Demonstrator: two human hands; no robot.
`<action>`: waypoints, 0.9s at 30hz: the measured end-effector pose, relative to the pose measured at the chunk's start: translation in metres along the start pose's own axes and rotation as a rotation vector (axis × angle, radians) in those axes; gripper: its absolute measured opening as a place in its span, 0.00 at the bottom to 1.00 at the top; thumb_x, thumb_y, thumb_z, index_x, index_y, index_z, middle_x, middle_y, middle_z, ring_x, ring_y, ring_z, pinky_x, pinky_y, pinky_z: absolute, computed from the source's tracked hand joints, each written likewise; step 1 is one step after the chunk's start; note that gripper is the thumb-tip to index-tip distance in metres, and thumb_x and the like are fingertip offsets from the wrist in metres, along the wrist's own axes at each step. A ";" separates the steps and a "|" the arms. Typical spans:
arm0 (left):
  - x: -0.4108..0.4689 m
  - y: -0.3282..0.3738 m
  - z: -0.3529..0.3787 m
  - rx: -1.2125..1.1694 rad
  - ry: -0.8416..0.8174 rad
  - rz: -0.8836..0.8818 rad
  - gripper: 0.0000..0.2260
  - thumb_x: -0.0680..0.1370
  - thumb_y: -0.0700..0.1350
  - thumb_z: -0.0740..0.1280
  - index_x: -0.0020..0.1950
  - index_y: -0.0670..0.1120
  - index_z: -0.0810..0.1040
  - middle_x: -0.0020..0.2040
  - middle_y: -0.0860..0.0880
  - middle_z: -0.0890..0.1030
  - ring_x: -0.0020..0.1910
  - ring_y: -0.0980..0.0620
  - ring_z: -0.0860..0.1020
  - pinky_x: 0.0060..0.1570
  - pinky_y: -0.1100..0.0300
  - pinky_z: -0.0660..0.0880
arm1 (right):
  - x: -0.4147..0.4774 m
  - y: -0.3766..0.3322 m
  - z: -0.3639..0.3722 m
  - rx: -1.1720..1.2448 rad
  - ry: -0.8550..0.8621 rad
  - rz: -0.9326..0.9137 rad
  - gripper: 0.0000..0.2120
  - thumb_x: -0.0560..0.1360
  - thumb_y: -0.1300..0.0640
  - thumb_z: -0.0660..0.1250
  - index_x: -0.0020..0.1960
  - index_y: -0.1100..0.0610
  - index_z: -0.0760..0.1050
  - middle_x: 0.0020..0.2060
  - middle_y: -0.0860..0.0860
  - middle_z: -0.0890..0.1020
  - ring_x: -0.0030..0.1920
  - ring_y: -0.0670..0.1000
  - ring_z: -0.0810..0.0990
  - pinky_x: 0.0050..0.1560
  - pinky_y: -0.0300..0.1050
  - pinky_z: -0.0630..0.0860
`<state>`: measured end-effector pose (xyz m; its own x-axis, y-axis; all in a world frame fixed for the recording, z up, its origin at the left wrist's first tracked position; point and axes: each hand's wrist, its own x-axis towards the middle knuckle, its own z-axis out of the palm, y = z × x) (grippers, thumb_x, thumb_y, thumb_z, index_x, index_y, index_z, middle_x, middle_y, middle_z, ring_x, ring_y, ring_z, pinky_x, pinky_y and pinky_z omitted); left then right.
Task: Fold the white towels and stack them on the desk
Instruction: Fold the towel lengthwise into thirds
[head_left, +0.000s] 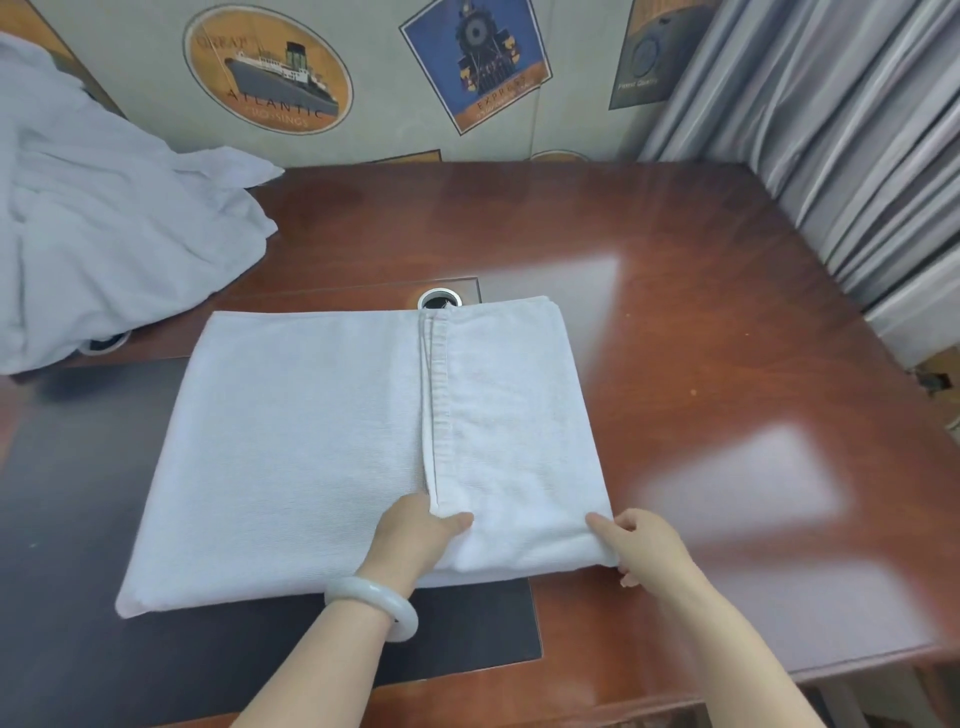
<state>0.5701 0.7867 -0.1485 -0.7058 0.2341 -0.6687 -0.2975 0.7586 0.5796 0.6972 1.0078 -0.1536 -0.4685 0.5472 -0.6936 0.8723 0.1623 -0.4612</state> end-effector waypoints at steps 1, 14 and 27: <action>-0.001 -0.002 0.000 -0.018 0.008 -0.003 0.12 0.77 0.51 0.70 0.55 0.46 0.81 0.51 0.51 0.83 0.51 0.50 0.80 0.56 0.51 0.77 | 0.001 0.003 -0.001 0.005 0.008 -0.016 0.20 0.76 0.45 0.68 0.48 0.64 0.75 0.34 0.52 0.77 0.32 0.51 0.75 0.30 0.40 0.73; -0.020 -0.007 0.002 0.179 0.102 0.053 0.14 0.76 0.43 0.70 0.55 0.46 0.66 0.48 0.50 0.75 0.44 0.52 0.76 0.35 0.62 0.72 | -0.017 -0.009 0.022 -0.436 0.519 -0.596 0.25 0.79 0.51 0.65 0.72 0.60 0.67 0.68 0.56 0.72 0.68 0.57 0.70 0.67 0.52 0.68; -0.027 -0.017 -0.016 0.100 -0.011 0.120 0.15 0.74 0.43 0.74 0.52 0.48 0.69 0.46 0.53 0.76 0.41 0.58 0.75 0.35 0.68 0.68 | -0.006 -0.031 0.089 -0.742 0.458 -0.806 0.30 0.80 0.44 0.51 0.79 0.55 0.57 0.79 0.53 0.57 0.79 0.54 0.55 0.76 0.62 0.48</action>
<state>0.5836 0.7578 -0.1325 -0.7248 0.3328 -0.6032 -0.1461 0.7814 0.6067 0.6606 0.9262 -0.1840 -0.9575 0.2879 -0.0180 0.2876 0.9480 -0.1364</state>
